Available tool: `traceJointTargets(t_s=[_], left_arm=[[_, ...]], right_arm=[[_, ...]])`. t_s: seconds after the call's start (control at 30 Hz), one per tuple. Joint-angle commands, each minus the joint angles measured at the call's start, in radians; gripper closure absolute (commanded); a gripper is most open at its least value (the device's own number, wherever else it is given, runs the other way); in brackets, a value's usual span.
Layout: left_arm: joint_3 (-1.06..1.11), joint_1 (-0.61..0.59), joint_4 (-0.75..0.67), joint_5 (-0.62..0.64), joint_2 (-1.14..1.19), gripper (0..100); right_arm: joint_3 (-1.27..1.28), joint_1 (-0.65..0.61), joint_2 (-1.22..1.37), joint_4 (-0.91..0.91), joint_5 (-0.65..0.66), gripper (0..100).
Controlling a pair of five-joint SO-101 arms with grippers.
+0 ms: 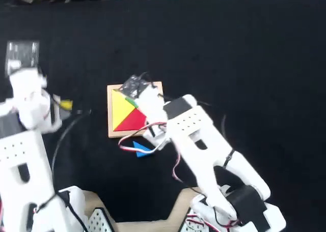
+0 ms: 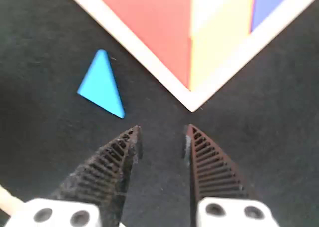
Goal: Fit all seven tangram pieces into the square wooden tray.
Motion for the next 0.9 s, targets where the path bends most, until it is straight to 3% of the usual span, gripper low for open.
traceJointTargets(t_s=[0.0, 0.13, 0.37, 0.57, 0.87], left_arm=[[0.294, -0.133, -0.117, 0.035, -0.193, 70], [0.513, -0.189, -0.186, 0.029, -0.287, 70], [0.759, -0.193, -0.336, 0.029, -0.308, 70], [0.819, -0.194, -0.37, 0.026, -0.316, 70], [0.822, -0.189, -0.37, -0.005, -0.316, 70]], right_arm=[[-0.05, -0.094, -0.038, -0.025, -0.037, 86.6], [-0.028, -0.18, -0.036, -0.064, -0.046, 87.1], [-0.056, -0.203, 0.177, -0.074, -0.041, 82.4], [-0.117, -0.233, 0.348, -0.077, -0.04, 78.7], [-0.107, -0.256, 0.367, -0.14, -0.041, 78.4]])
